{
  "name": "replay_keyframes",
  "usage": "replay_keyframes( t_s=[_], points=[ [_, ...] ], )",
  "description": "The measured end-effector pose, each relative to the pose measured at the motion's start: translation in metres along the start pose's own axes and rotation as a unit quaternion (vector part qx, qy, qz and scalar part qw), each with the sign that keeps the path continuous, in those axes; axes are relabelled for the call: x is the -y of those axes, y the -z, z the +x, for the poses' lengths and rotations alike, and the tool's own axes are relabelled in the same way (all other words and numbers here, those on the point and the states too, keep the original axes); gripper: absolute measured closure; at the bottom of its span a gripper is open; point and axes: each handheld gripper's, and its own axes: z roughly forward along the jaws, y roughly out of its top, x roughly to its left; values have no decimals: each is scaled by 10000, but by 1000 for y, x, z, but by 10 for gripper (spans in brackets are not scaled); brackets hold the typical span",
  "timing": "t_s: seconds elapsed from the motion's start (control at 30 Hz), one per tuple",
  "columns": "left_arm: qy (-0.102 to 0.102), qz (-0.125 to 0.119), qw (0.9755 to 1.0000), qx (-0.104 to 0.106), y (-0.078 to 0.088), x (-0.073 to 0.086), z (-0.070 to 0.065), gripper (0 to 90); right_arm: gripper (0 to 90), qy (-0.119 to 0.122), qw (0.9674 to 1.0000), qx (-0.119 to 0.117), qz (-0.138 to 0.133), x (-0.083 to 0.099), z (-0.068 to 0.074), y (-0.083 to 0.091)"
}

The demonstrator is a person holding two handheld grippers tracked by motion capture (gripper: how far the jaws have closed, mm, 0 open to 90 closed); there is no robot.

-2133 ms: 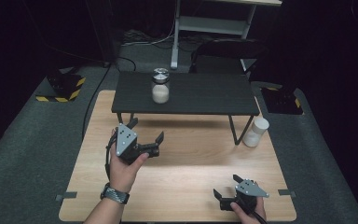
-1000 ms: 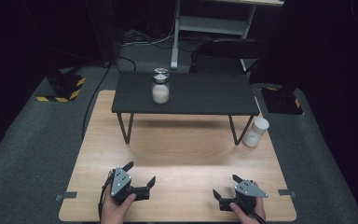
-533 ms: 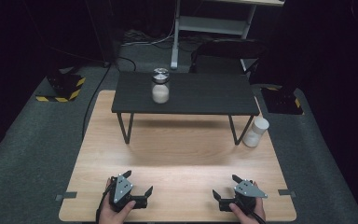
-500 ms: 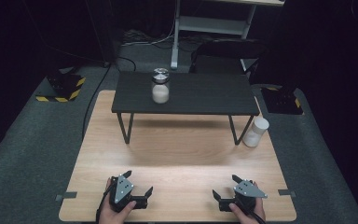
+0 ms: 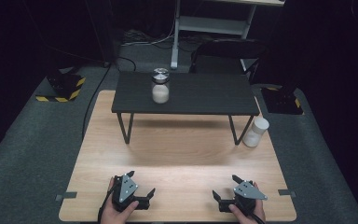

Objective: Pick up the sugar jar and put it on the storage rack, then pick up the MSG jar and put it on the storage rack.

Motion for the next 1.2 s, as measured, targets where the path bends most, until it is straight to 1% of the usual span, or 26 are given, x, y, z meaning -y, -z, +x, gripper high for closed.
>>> replay_keyframes(
  t_s=[0.1,0.27,0.47,0.67,0.9,1.03,1.13,1.2],
  points=[
    [70,-21,10000,14,0,1,1,3,11,-24,10000,-24,9,0,-2,-1],
    [89,-25,9999,72,0,1,4,3,11,-51,10000,-4,-4,0,-1,0],
    [184,-72,9998,61,1,3,5,3,11,-77,10000,4,-14,0,-1,0],
    [164,-52,9999,5,1,2,3,3,11,-80,10000,7,-58,2,-1,1],
    [214,-40,9998,18,0,2,4,2,11,-139,9998,22,-107,4,-1,2],
    [202,-57,9998,24,0,2,4,2,11,-151,9996,118,-226,7,-1,7],
    [176,-67,9998,14,0,2,3,2,10,-240,9989,192,-362,8,-4,12],
    [131,-78,9999,9,1,3,2,3,8,-246,9985,249,-412,9,-5,15]
  ],
)
